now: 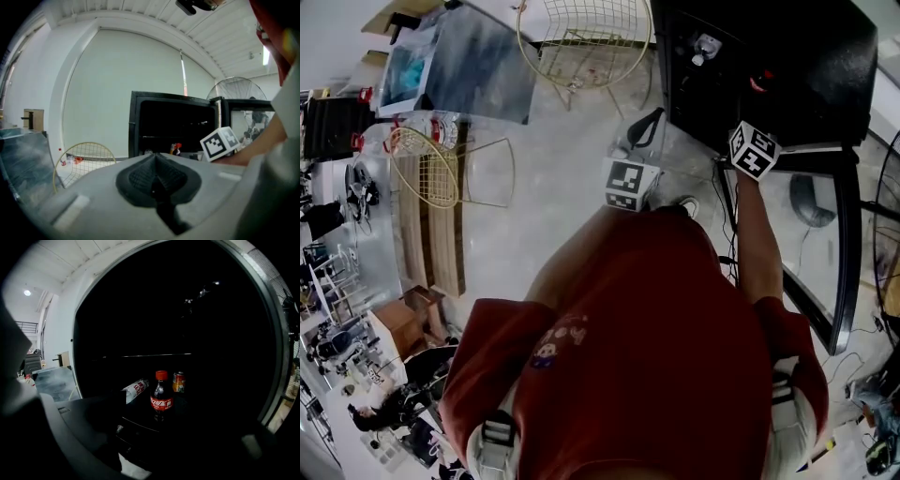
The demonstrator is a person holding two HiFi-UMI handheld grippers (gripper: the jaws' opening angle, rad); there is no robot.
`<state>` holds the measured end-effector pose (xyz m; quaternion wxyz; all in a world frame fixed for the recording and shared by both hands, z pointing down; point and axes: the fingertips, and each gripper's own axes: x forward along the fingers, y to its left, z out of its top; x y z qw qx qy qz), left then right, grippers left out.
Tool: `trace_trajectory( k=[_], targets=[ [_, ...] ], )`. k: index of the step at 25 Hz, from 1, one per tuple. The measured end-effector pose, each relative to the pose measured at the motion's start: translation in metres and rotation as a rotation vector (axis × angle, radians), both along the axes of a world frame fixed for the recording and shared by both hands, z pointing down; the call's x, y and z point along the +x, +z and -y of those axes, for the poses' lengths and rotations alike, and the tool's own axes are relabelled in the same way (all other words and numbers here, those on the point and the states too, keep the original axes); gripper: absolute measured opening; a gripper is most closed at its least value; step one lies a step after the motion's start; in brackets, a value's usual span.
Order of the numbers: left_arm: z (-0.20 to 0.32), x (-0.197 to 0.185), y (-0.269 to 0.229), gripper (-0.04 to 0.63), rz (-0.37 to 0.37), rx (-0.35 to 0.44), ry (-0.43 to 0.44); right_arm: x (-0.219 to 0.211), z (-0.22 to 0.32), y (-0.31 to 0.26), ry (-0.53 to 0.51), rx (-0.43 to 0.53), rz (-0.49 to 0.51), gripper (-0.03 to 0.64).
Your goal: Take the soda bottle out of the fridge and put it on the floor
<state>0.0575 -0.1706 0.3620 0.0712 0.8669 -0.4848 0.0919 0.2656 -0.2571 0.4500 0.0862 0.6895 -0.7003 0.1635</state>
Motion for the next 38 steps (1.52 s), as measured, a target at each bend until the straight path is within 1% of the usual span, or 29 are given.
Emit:
trace_trajectory(
  k=[6,12,19,24,30,38],
  targets=[
    [0.000,0.013,0.008,-0.002,0.005,-0.032,0.031,0.011,0.024,0.018,0.018,-0.032,-0.018,0.320],
    [0.005,0.015,0.014,-0.002,0.029,-0.037,0.020,0.026,0.052,0.038,0.040,-0.053,-0.015,0.327],
    [0.006,0.012,0.017,-0.002,0.046,-0.045,0.002,0.032,0.065,0.050,0.046,-0.084,-0.004,0.332],
    [0.004,0.020,0.023,-0.002,0.060,-0.100,0.026,0.033,0.076,0.057,0.041,-0.100,-0.006,0.336],
    [0.004,0.024,0.033,-0.002,0.090,-0.158,0.032,0.036,0.087,0.067,0.035,-0.137,-0.015,0.336],
    [0.002,0.021,0.039,-0.002,0.093,-0.166,0.025,0.037,0.096,0.075,0.046,-0.170,0.001,0.331]
  ],
)
